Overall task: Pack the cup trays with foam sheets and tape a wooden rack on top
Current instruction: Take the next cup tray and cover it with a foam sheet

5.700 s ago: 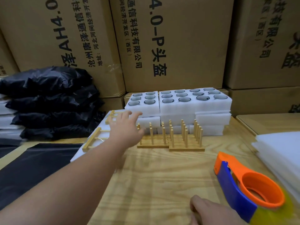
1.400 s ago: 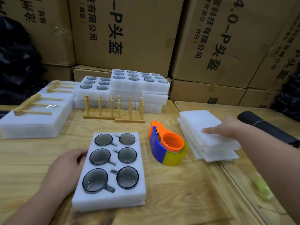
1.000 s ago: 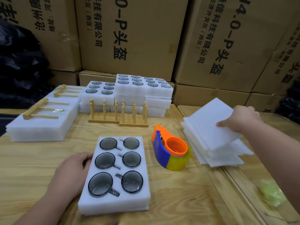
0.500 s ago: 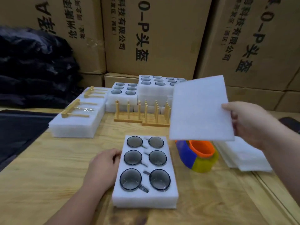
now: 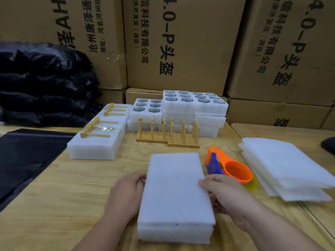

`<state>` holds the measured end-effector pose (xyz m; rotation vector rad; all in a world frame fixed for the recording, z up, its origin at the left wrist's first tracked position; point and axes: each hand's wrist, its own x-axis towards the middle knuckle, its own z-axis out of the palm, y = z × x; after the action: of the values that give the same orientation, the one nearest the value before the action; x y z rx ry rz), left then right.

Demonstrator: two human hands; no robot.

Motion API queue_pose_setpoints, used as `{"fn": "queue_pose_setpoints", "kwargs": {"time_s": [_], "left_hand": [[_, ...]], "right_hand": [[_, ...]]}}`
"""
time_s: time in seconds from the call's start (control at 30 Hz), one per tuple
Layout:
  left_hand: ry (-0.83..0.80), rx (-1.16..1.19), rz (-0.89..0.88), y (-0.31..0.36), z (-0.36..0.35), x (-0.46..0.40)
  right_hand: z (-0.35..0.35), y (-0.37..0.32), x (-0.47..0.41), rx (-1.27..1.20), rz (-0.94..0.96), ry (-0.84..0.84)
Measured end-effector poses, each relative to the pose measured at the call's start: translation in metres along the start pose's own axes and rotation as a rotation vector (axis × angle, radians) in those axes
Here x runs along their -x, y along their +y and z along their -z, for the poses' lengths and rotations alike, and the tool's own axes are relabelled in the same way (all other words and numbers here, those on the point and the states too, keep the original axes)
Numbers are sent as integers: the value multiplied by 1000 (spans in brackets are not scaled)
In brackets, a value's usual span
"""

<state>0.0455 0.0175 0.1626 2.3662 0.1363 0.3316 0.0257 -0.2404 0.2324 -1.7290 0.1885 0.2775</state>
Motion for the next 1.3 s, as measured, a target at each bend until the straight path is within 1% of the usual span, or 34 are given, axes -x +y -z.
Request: {"fn": "queue_pose_setpoints", "kwargs": {"time_s": [0.1, 0.17, 0.27, 0.4, 0.57, 0.77, 1.3], "left_hand": [[18, 149, 31, -1, 2, 4], [38, 249, 30, -2, 3, 6], [51, 332, 12, -6, 3, 6], [15, 351, -43, -6, 3, 8], [1, 349, -103, -6, 4, 10], [-13, 352, -93, -5, 3, 10], [-28, 400, -62, -3, 3, 11]], "right_hand": [[-2, 5, -3, 43, 43, 46], [-4, 6, -6, 78, 84, 113], [-7, 11, -14, 44, 152, 168], [-10, 21, -22, -61, 138, 143], [-10, 31, -25, -72, 160, 146], [-12, 34, -23, -116, 177, 132], [-16, 35, -25, -96, 200, 143]]}}
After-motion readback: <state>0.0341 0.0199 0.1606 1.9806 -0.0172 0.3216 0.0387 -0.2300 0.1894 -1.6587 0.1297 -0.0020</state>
